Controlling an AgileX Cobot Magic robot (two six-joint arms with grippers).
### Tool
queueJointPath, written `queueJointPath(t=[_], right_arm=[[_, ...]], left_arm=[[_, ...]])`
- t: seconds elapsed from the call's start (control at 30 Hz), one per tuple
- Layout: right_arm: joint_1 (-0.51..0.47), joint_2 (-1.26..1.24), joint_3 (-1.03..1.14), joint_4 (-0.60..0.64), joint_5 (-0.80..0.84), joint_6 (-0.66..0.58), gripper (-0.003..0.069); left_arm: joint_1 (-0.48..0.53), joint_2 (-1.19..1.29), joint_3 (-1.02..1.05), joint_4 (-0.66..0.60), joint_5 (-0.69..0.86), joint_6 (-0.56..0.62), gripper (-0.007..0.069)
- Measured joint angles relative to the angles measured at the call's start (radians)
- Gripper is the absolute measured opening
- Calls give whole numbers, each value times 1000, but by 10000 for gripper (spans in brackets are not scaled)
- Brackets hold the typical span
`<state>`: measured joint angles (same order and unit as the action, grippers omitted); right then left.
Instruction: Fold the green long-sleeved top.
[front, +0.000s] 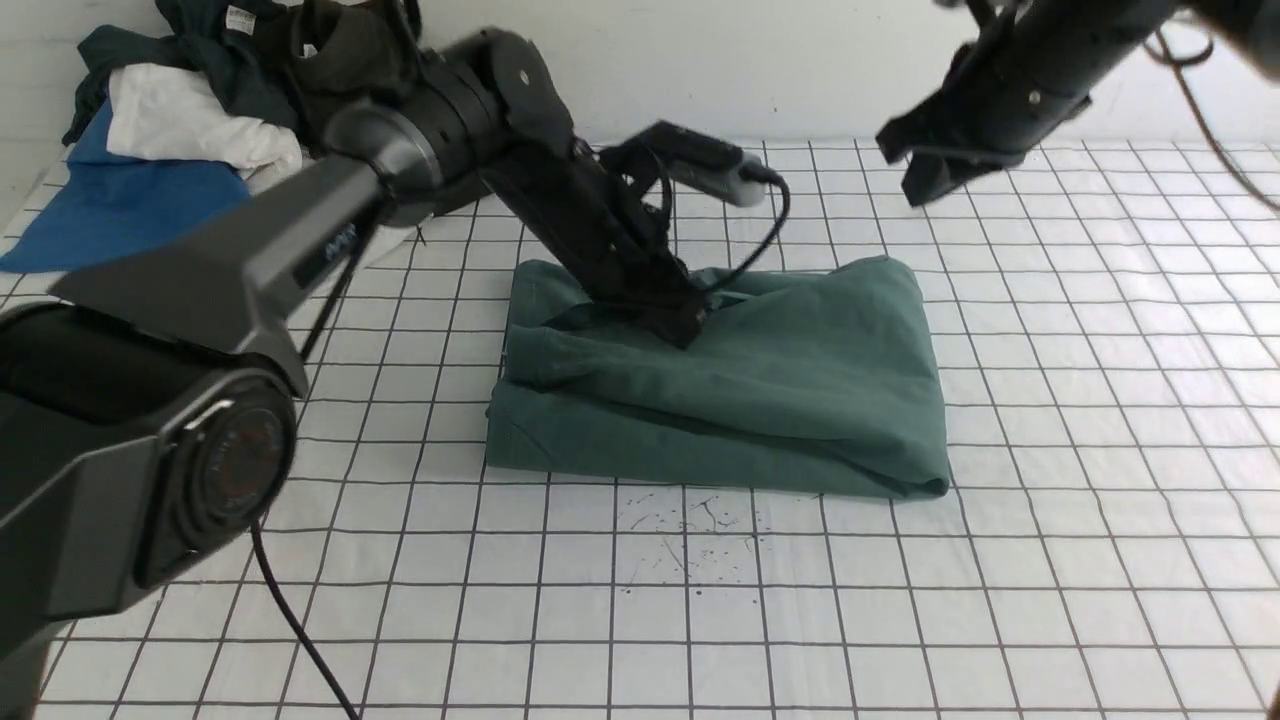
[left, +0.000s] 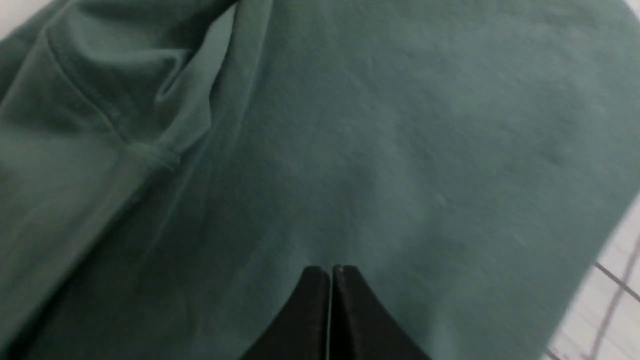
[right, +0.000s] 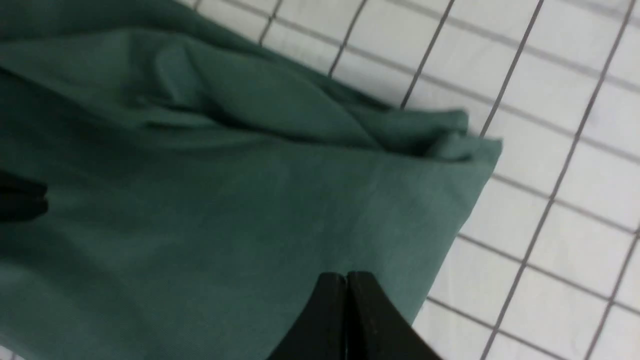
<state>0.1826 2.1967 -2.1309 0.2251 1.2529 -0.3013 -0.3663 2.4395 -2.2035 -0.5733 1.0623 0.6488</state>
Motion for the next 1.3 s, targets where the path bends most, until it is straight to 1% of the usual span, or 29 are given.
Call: queueJointPath(t=[0.07, 0.2, 0.23, 0.4, 0.47, 0.53, 0.67, 0.77, 0.8, 0.87, 0.97, 1.0, 1.1, 1.23, 1.3], right_arm=[[0, 12, 22, 5, 0, -2, -11], [0, 40, 50, 29, -1, -7, -13], [0, 40, 50, 31, -1, -7, -13], [0, 40, 50, 52, -4, -7, -15], [0, 40, 50, 53, -6, -7, -15], [0, 40, 50, 54, -19, -8, -15], [0, 46, 50, 58, -33, -8, -15], [0, 66, 50, 71, -45, -8, -15], [0, 68, 50, 71, -46, -8, -15], [0, 79, 50, 75, -54, -8, -15], [0, 80, 51, 78, -69, -8, -15], [0, 80, 51, 78, -71, -8, -15], [0, 80, 52, 79, -86, -11, -15], [0, 80, 52, 96, -82, -28, -15], [0, 80, 52, 103, -73, -33, -15]], left_arm=[[-2, 20, 0, -7, -33, 0, -8], [6, 79, 0, -56, -171, -23, -8], [7, 80, 0, -60, -176, -24, -8], [69, 83, 0, -194, -311, -38, -8], [91, 83, 0, -216, -331, -38, -8], [136, 83, 0, -243, -359, -34, -8], [193, 83, 0, -254, -354, -31, -8], [233, 82, 0, -275, -292, -30, -8], [234, 81, 0, -276, -287, -29, -8], [243, 66, 1, -281, -222, -2, -8], [230, 21, 1, -288, -153, 73, -8], [229, 18, 1, -289, -150, 79, -8], [186, -27, 0, -310, -152, 162, -8], [155, -20, -2, -313, -165, 181, -8], [151, -4, -2, -296, -158, 181, -8]])
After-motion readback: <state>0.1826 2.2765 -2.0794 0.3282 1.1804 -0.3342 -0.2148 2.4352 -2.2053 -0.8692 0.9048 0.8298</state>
